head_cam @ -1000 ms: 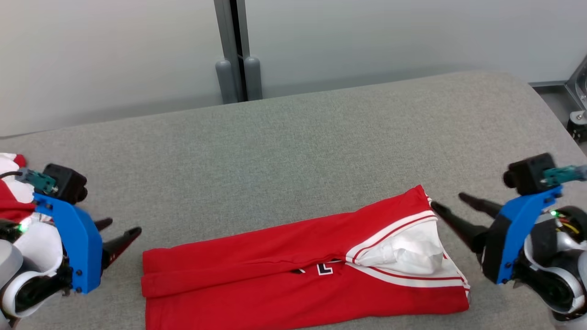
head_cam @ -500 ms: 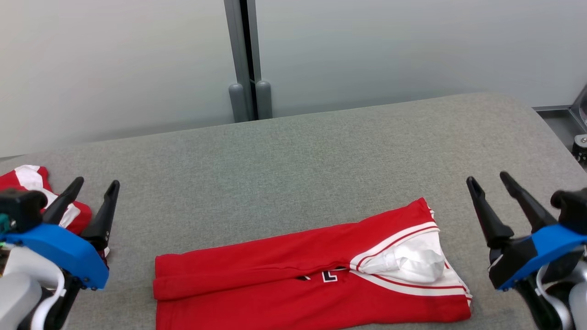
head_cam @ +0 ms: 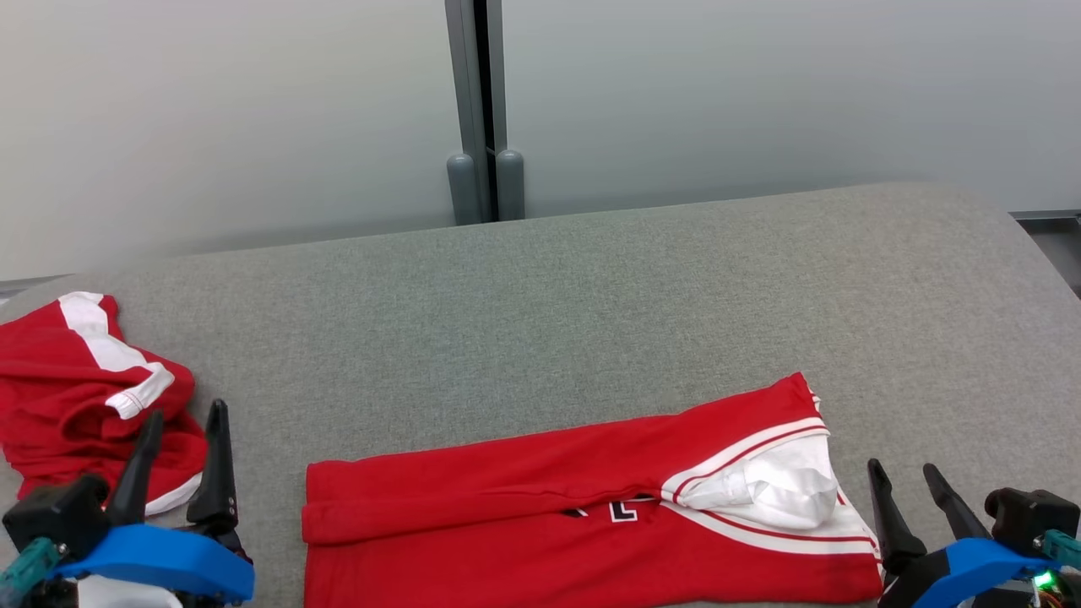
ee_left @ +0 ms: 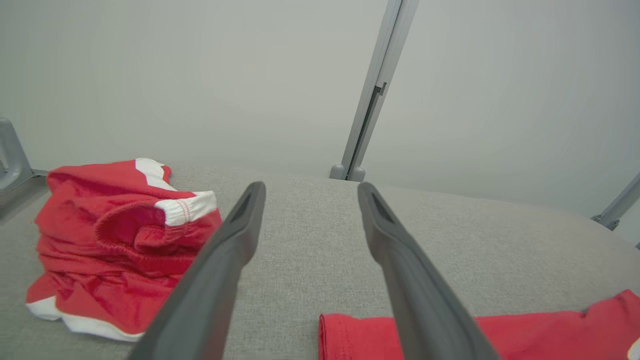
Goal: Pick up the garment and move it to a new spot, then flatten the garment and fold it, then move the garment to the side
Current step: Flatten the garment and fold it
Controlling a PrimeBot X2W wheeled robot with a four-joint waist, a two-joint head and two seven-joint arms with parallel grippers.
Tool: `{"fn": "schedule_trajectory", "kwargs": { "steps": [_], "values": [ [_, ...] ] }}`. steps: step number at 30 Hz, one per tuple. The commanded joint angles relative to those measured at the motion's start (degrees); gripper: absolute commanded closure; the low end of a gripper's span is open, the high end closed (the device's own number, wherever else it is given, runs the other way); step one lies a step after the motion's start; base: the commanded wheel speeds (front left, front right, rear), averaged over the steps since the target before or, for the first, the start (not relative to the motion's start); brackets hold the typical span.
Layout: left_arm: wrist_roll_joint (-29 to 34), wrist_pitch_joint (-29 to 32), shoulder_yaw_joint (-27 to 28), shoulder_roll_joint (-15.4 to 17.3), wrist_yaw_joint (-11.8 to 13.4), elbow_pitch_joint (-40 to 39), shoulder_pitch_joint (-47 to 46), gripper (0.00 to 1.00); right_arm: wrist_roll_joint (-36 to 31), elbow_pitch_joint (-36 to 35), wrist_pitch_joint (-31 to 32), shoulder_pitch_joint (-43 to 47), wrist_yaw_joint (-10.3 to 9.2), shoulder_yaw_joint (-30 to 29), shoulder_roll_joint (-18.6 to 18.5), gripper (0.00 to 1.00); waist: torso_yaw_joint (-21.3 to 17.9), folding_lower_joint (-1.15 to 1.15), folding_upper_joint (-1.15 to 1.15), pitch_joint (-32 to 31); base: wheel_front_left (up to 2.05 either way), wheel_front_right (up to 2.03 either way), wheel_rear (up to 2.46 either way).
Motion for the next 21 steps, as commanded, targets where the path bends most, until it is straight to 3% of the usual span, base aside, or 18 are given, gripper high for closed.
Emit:
{"fn": "schedule_trajectory", "kwargs": {
  "steps": [1, 5, 14, 21],
  "values": [
    [1.76, -0.13, 1.64, -1.22, -0.81, 0.64, 1.25, 0.00, 0.47, 1.53, -0.70, -1.61, 0.01, -0.05, -0.26, 0.00, 0.00, -0.01, -0.01, -0.15, 0.00, 0.00, 0.00],
    [6.05, -0.13, 5.14, -6.03, -4.55, 3.11, 3.89, 0.00, 2.36, 9.96, 0.48, -5.81, 0.01, 1.87, -0.95, 0.00, 0.28, -0.01, -0.01, -0.26, 0.00, 0.00, 0.00],
    [9.93, -0.14, 7.08, -9.12, -9.09, 7.00, 1.87, 0.00, 5.44, 23.05, 4.96, -13.94, 0.01, 5.74, -2.16, 0.00, 1.84, -0.01, -0.01, 0.46, 0.00, 0.00, 0.00],
    [11.46, -0.14, 8.20, -10.93, -10.80, 9.46, 0.99, 0.00, 7.42, 32.03, 11.38, -17.78, 0.01, 8.02, -2.02, 0.00, 3.05, -0.01, -0.01, 1.93, 0.00, 0.00, 0.00]
  ]
}}
